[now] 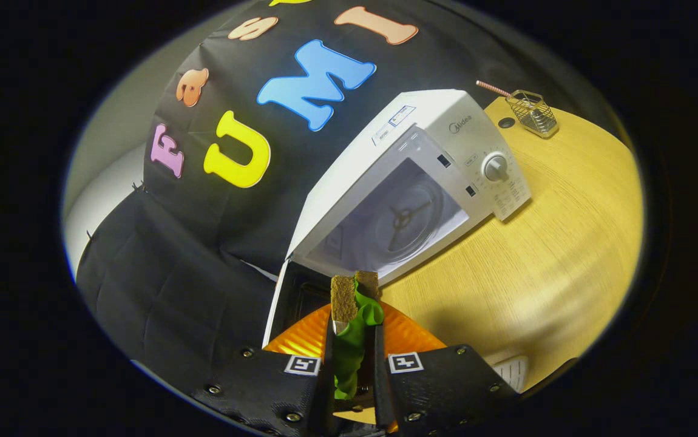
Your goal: Open the microwave, put the food inside, and close the microwave door.
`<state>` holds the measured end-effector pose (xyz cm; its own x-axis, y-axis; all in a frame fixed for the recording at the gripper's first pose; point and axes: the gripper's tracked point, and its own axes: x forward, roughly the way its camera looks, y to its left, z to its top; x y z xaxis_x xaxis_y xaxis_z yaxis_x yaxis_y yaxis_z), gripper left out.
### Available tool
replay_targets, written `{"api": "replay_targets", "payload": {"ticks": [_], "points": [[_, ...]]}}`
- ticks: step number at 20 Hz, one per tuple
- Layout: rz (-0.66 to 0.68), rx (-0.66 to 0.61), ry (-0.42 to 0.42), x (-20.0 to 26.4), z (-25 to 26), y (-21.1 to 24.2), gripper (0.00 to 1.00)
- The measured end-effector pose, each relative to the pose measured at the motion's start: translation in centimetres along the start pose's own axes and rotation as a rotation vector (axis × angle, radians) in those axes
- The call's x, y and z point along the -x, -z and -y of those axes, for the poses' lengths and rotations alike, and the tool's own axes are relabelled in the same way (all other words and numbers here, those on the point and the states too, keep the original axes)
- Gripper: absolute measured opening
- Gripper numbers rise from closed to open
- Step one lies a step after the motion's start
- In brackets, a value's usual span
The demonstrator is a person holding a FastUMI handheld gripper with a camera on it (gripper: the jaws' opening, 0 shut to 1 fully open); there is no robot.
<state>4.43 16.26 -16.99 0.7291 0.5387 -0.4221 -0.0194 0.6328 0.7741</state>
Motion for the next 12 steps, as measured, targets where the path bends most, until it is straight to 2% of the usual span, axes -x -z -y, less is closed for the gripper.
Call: {"api": "replay_targets", "payload": {"ticks": [4,12], "points": [[0.060,-0.020,0.020,-2.9,0.8,-1.2,0.26],[0.176,-0.107,0.007,-9.0,0.8,-2.7,0.26]]}}
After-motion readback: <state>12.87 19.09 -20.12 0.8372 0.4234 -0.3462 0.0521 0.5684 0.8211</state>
